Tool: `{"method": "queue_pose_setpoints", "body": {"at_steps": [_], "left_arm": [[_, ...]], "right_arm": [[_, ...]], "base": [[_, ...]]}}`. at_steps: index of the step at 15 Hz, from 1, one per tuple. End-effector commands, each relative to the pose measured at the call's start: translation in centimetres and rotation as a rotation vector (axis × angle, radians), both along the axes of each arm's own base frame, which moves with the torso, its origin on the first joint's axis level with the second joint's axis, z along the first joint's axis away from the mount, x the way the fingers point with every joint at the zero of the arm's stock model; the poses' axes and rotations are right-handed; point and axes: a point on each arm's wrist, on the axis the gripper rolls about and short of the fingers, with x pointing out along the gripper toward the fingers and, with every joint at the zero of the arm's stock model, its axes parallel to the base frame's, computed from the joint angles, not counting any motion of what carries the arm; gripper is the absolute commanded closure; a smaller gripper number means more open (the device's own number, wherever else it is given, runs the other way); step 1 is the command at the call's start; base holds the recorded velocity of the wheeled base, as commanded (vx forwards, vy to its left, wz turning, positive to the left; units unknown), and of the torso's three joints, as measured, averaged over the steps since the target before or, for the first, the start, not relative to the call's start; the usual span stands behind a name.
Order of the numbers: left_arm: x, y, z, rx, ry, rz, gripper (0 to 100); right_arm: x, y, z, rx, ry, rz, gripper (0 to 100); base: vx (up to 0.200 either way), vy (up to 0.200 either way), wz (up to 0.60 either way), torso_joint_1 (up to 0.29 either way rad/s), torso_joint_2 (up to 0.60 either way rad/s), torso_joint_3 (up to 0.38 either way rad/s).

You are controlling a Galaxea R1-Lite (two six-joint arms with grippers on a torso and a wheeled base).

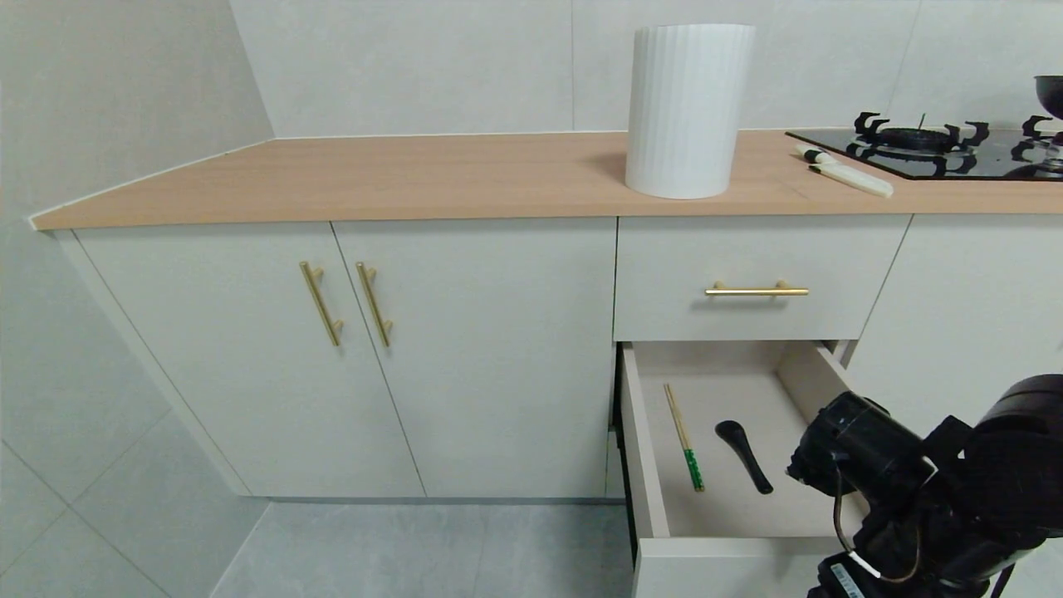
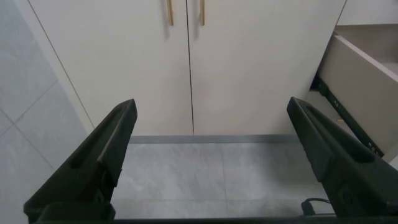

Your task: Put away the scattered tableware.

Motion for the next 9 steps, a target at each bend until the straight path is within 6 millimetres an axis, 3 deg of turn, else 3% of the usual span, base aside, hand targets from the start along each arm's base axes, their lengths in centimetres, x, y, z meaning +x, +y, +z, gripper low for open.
{"method": "queue_pose_setpoints", "body": {"at_steps": [1,9], "left_arm": [[0.0,0.0,0.0,0.000,0.001,0.000,0],[0.0,0.0,0.0,0.000,0.001,0.000,0]], "right_arm": [[0.9,0.1,-0.8,-0.010,0.016,-0.021,0],[2.7,0.1,-1.2,-0.004,-0.116,-0.113,0]], "base": [[0.000,0.000,0.00,0.000,0.00,0.000],[0.000,0.000,0.00,0.000,0.00,0.000]]}}
